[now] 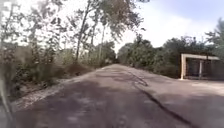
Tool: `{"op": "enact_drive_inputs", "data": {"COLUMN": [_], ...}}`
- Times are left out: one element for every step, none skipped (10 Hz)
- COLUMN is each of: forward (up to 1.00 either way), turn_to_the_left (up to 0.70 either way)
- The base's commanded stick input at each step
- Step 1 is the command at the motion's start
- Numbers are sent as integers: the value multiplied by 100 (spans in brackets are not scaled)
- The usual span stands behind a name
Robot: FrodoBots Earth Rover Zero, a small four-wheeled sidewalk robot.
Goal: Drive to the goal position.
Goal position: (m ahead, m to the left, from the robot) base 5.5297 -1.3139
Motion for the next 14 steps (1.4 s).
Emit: {"op": "enact_drive_inputs", "data": {"forward": [70,70,70,70,70,70,70,70,70,70,70,70,70,70], "turn_to_the_left": [0,0,0,0,0,0,0,0,-1,-2,-2,-2,-2,-2]}}
